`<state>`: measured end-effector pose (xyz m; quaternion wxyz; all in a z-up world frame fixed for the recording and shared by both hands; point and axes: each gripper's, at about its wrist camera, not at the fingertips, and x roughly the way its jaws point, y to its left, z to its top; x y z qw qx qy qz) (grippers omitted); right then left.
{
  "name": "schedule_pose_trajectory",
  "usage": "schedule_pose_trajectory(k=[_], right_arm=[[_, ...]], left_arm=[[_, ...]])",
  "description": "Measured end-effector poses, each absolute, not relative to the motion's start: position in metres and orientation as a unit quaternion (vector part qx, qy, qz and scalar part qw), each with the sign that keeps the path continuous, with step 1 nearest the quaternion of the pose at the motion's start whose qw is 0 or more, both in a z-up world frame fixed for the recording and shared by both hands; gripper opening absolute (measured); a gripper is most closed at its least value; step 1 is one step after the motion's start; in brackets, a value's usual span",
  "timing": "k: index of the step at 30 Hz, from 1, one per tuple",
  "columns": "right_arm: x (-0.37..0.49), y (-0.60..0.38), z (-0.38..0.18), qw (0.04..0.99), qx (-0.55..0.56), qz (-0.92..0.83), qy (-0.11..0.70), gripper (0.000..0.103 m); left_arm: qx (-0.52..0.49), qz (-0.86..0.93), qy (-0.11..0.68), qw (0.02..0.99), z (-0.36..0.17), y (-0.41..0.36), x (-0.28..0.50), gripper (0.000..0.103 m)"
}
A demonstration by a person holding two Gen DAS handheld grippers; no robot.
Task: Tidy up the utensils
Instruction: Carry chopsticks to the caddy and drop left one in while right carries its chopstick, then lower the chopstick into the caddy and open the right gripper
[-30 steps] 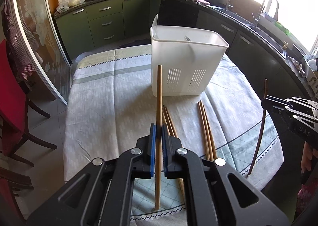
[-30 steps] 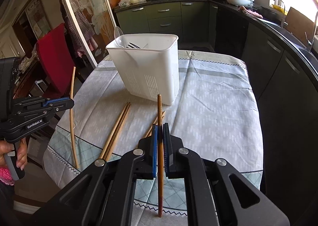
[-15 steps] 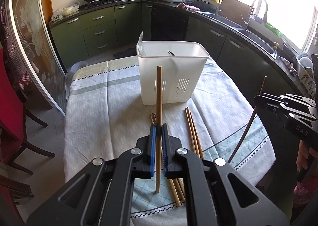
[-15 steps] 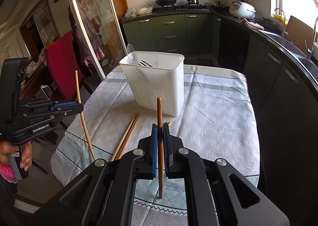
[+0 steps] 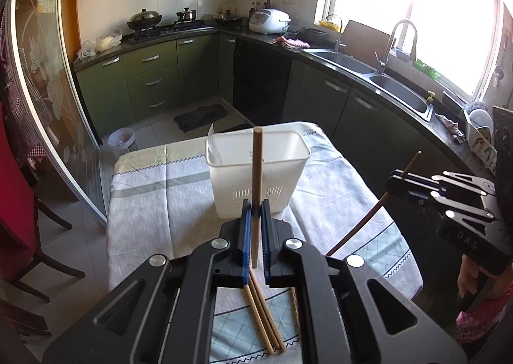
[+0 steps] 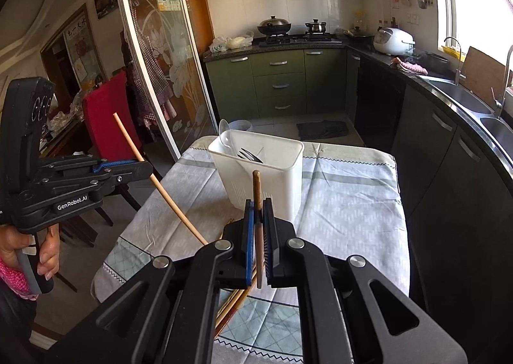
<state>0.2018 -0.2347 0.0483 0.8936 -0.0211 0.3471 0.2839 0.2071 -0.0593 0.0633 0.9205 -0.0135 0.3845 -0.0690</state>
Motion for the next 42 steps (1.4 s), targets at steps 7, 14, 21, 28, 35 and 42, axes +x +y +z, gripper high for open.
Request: schedule_pose_trajectory(k=[7,14,21,28,35,42], right_arm=[[0.206,-0.232,0.069,0.895,-0.025,0.288,0.34,0.006],[0.208,-0.236,0.066,0.892,-0.021,0.288,0.348,0.006],[0.215,-0.242,0.092,0.899,-0.001,0.291,0.327,0.006],[0.235,-0.238,0.144,0.915,0.023,0.286,0.283,0.006],[0.272,-0.229,0.177,0.936,0.037,0.249,0.244,0.006],[0.323,-0.199,0.132,0.923,0.029,0.231,0.308,0.006]], left_arm=[[-0.024,-0.069,0.344,0.936,0.128,-0.063,0.234,0.006],[-0.012,-0.026,0.292,0.956,0.163,-0.064,0.272,0.006],[-0.002,0.0,0.327,0.945,0.116,-0.066,0.319,0.006],[-0.003,0.006,0.368,0.93,0.067,-0.059,0.338,0.021],[-0.012,-0.013,0.336,0.942,0.081,-0.049,0.302,0.043],[-0.007,-0.029,0.346,0.938,0.075,-0.041,0.262,0.044]])
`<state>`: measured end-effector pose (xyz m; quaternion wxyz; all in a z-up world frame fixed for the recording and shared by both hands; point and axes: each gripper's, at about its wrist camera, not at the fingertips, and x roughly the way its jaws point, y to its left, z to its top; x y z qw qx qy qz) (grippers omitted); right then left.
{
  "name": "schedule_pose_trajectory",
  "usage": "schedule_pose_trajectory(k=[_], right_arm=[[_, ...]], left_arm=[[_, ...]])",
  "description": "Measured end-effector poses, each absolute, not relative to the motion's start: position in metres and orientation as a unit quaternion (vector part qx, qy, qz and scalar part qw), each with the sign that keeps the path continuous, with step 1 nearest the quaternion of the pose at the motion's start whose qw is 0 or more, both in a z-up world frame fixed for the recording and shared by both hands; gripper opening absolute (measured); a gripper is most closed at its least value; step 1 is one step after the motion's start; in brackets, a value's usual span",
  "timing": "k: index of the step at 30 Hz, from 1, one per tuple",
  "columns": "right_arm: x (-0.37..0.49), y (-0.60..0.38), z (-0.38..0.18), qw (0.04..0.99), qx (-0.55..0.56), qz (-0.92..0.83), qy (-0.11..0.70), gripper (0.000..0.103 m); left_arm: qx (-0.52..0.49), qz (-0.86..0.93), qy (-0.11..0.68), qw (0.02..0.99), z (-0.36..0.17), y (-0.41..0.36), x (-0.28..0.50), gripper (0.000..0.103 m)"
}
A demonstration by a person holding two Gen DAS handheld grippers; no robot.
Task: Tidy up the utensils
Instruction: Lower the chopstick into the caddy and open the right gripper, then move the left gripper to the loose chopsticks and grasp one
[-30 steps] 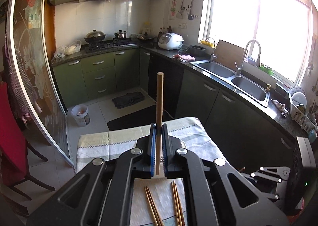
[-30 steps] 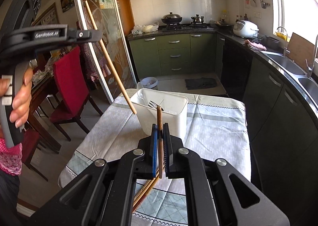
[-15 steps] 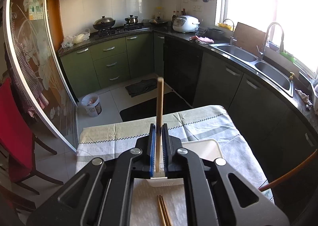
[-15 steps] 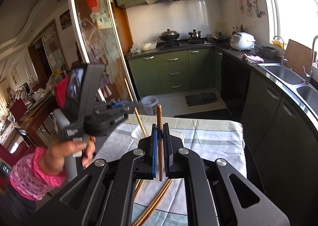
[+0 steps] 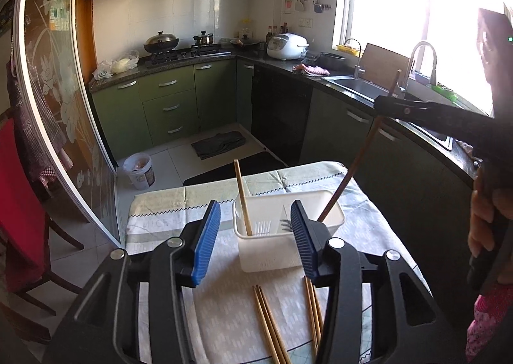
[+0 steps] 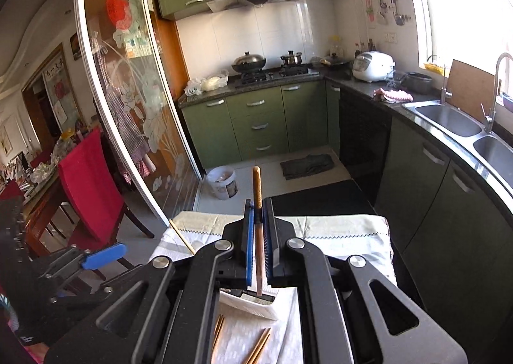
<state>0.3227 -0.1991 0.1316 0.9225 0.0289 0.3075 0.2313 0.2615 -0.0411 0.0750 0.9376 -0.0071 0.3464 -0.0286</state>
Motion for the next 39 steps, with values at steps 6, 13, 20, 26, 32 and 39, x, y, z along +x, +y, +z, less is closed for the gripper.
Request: schedule_pose_trajectory(k=[6,13,20,26,32,39], right_arm=[[0.342,-0.18,0.083,0.908,0.009,0.228,0.35,0.007],[0.319,-0.19,0.076,0.906,0.011,0.247,0.344,0.013],[0.262,-0.234,0.059,0.898,0.014,0.269,0.347,0.025],[0.229,-0.268,0.007,0.881,0.022,0.273,0.386,0.025],[0.222,-0.292,-0.035,0.868,0.04,0.262,0.419,0.025],[0.222,-0.296,-0.053,0.859,0.049,0.266,0.436,0.03]], left_arm=[[-0.023,-0.039,0.392,0.919,0.05,-0.034,0.25,0.044],[-0.014,-0.034,0.442,0.896,0.007,-0.038,0.25,0.045],[-0.036,-0.02,0.533,0.845,-0.074,-0.032,0.262,0.045],[-0.043,-0.002,0.581,0.813,-0.12,-0.031,0.274,0.045],[-0.031,0.007,0.598,0.801,-0.139,-0.04,0.281,0.045],[-0.01,0.024,0.612,0.79,-0.148,-0.046,0.284,0.045]])
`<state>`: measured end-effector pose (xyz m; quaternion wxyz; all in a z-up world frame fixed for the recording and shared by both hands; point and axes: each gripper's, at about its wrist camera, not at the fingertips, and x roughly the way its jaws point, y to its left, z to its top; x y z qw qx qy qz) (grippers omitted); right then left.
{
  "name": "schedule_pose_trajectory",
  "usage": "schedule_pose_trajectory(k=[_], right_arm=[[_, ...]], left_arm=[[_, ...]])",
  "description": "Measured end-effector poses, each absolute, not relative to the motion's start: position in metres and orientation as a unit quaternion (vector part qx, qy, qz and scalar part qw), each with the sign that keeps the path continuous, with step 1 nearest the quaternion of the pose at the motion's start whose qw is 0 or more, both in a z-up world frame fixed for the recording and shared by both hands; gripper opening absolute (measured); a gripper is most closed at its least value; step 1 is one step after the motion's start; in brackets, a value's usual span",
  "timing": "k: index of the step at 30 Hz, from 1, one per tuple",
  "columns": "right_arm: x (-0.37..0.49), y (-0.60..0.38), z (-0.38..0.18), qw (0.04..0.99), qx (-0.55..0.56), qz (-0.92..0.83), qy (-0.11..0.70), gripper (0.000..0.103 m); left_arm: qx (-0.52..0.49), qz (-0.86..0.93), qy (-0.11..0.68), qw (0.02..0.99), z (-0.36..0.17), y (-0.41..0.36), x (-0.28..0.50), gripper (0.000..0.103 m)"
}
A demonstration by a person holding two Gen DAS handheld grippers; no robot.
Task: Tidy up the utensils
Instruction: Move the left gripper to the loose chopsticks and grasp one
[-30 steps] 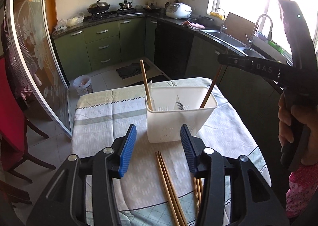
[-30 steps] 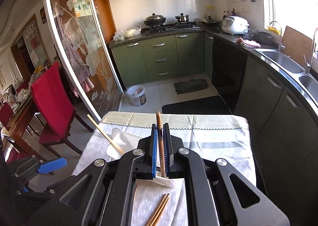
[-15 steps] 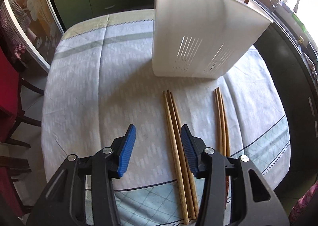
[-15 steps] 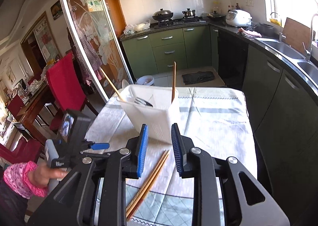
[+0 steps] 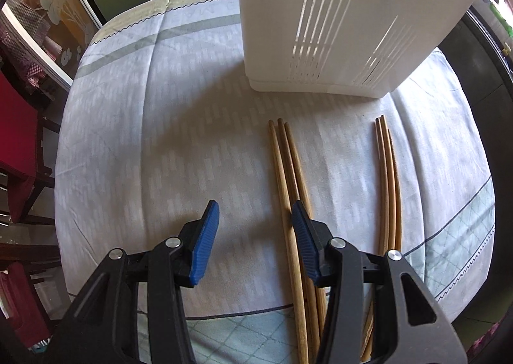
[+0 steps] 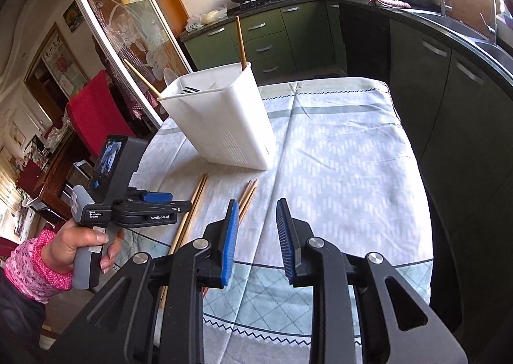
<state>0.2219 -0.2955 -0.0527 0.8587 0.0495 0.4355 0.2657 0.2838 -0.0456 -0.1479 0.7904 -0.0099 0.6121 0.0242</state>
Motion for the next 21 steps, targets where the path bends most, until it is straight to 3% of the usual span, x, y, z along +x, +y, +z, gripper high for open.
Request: schedule_pose_trajectory(k=[10,12,14,21], right_arm=[[0.227,-0.276,-0.066,0.848,0.03,0.268,0.456,0.032],[0.228,-0.267,-0.072,0.842,0.022,0.268,0.467,0.032],[0.228,-0.26,-0.081,0.835,0.012,0.269,0.479,0.032],[0.243,-0.228,-0.12,0.806,-0.009,0.267,0.528,0.032]], left_arm=[[0.016,0.03,0.614,0.789,-0.155,-0.054,0.281,0.045],[0.011,0.022,0.615,0.788,-0.156,-0.057,0.281,0.035],[0.014,0.017,0.617,0.786,-0.155,-0.061,0.28,0.009],[-0.006,0.0,0.612,0.791,-0.146,-0.05,0.271,0.006]])
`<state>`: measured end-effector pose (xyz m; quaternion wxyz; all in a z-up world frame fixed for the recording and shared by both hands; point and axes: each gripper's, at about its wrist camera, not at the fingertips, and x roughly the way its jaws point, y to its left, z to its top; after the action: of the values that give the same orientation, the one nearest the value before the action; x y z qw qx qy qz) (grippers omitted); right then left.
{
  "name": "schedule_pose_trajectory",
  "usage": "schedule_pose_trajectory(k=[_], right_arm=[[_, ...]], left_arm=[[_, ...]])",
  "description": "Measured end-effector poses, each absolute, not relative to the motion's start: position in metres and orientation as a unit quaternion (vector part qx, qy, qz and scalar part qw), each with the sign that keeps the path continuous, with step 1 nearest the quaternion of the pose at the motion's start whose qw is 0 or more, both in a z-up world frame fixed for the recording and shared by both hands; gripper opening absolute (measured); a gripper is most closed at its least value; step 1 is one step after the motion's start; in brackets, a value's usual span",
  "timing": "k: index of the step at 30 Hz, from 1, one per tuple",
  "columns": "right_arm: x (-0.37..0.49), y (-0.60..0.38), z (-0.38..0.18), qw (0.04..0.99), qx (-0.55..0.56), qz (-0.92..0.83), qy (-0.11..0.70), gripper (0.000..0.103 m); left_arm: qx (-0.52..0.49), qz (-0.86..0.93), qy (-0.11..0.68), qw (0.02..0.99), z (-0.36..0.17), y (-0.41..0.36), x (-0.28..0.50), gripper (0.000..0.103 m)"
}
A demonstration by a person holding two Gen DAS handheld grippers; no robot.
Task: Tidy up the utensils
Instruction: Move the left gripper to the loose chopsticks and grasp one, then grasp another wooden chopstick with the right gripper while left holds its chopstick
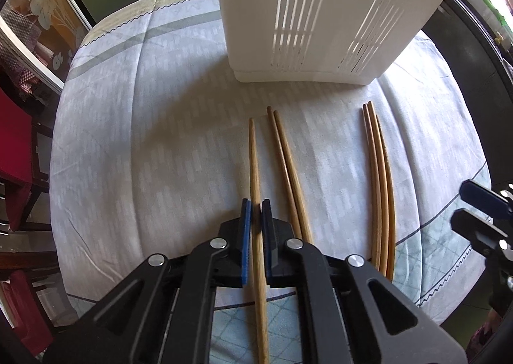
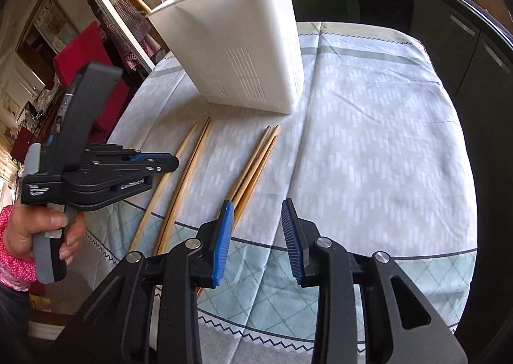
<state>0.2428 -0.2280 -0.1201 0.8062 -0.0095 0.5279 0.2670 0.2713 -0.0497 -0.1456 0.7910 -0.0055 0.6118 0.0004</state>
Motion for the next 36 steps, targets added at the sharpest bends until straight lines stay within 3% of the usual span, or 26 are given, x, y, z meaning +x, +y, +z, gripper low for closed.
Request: schedule_pose_trajectory(k=[5,15,36], right_arm=[[0.263,-0.213,-0.146,0.787,-0.013,0.253,0.563,0.031],[0.267,-0.184,-0.159,0.779,-0.05,0.236,0.578,0.021],[0.279,-0.163,-0.163,0.78,-0.072,0.2,0.589,0.021]], left_arm=[[0.008,0.001,0.576,0.818,-0.122,-0.044,0.261,0.007],[-0.002,-0.017,0.574,0.819,-0.119,-0.042,0.254,0.007],[-0.012,-0.031,0.576,0.817,-0.121,-0.035,0.254,0.007]])
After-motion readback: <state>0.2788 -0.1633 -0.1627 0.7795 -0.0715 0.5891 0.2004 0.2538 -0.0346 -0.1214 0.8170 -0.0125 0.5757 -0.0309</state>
